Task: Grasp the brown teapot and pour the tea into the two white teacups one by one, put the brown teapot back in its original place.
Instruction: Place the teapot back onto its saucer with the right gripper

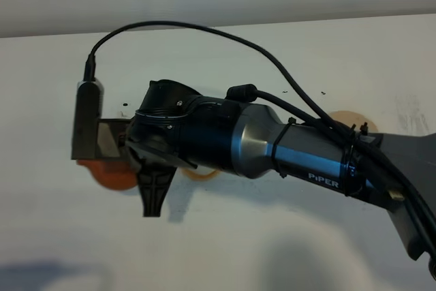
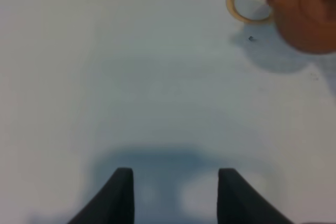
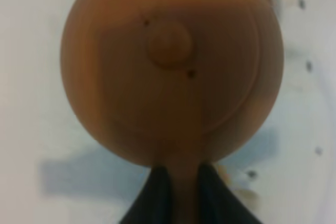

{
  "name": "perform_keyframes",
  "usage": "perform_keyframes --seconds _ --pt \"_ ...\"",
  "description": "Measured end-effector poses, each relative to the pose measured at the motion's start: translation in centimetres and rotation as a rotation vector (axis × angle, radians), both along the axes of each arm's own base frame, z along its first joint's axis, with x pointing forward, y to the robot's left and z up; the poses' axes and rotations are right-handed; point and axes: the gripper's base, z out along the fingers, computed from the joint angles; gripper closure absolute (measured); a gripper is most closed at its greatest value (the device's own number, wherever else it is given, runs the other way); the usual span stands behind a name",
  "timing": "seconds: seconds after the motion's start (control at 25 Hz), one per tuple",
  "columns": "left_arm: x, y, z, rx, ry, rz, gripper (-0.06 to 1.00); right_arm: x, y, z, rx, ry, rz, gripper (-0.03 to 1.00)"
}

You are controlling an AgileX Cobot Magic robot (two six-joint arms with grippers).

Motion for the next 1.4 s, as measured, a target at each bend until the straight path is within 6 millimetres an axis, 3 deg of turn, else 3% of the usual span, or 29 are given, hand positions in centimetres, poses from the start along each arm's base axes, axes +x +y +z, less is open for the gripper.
perform_keyframes --seconds 0.32,0.64,0.92,1.2,1.4 --pt "0.0 0.0 0.0 -0.005 0.000 0.003 0.57 0.9 0.1 -3.4 -0.017 0.075 -0.032 0.85" --pt "0.0 0.0 0.0 -0.005 0.000 0.003 0.57 3.0 0.2 -3.7 0.004 0.066 -0.069 0.85" --pt "0.0 0.0 0.0 -0.005 0.000 0.003 0.57 3.4 0.2 -5.7 -0.006 0.124 -0.085 0.85" --pt "0.0 0.0 0.0 -0.005 0.000 0.003 0.57 3.5 0.0 -5.8 -0.003 0.134 -0.076 0.85" --pt "0.0 0.0 0.0 -0.005 0.000 0.003 0.57 3.1 -0.4 -3.0 0.012 0.133 -0.079 0.85"
